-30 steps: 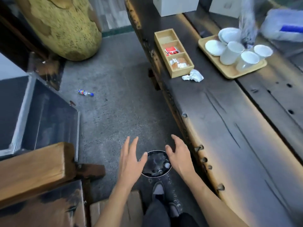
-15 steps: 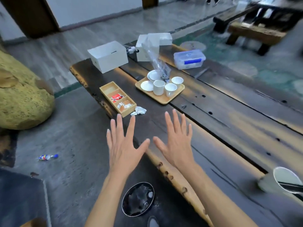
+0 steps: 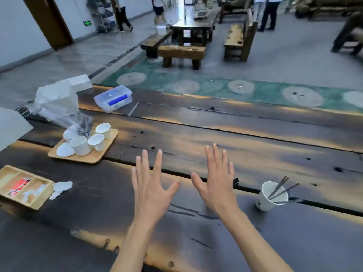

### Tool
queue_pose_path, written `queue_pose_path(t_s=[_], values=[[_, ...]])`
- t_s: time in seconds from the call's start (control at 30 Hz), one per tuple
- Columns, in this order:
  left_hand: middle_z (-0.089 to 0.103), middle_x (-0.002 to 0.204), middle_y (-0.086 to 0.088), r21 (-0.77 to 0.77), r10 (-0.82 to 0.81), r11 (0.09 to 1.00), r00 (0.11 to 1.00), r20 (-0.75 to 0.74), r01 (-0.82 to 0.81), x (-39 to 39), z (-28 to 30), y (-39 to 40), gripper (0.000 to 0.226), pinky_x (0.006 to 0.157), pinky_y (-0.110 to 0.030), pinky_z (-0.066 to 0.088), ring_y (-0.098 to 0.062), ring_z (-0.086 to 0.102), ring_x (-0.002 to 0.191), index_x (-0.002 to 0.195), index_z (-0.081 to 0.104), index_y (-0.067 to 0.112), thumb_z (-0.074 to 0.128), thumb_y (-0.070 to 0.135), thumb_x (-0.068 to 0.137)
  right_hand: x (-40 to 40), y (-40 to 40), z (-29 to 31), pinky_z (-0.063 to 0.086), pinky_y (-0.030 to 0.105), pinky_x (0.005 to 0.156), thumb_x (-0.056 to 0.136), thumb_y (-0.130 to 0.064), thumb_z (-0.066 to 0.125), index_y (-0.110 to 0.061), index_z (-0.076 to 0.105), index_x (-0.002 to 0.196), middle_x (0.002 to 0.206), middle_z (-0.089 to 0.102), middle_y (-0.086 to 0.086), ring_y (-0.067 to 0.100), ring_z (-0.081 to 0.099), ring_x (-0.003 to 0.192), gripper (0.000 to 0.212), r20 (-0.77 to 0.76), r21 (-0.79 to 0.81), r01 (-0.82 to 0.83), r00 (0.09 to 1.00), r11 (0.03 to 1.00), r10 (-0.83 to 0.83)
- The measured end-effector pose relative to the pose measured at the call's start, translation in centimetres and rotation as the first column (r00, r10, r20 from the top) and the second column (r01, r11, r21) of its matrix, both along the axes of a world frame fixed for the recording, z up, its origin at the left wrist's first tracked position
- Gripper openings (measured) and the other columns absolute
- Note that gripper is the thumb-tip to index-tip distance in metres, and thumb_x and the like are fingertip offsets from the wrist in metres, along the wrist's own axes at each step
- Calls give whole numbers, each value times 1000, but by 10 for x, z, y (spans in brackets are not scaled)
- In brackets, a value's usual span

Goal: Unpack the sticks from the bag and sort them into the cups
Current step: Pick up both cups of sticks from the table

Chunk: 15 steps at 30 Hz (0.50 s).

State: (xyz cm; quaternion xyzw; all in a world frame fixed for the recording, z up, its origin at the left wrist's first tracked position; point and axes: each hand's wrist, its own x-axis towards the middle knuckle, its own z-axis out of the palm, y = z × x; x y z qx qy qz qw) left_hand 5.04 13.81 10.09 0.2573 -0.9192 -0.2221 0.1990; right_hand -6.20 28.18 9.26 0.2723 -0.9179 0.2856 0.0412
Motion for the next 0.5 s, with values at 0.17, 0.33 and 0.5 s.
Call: queue_pose_path(t_s=[0.17, 0.33, 0.5], values=[[-17, 166, 2, 44, -143, 989, 990, -9, 144, -68, -12, 75, 92, 123, -43, -3, -16, -20, 151, 156, -1, 41, 43, 72, 81, -41, 90, -8, 4, 51, 121, 84, -61, 37, -30, 1, 156, 165, -6, -10, 24, -6, 153, 87, 33, -39, 142, 990, 989, -140], [-17, 166, 3, 76, -242, 968, 970, -2, 241, -107, -22, 131, 93, 123, -42, -2, -14, -20, 151, 154, -3, 44, 46, 70, 80, -60, 154, -20, 3, 51, 122, 82, -65, 32, -28, 4, 157, 165, -6, -11, 21, -8, 153, 88, 93, -61, 252, 965, 966, -246], [-15, 165, 7, 102, -291, 951, 957, -9, 291, -124, -28, 141, 93, 122, -39, -4, -12, -18, 151, 153, -2, 46, 56, 64, 83, -69, 178, -24, 1, 47, 121, 82, -62, 35, -29, 4, 157, 165, -3, -13, 17, -8, 153, 87, 136, -121, 297, 950, 947, -281]])
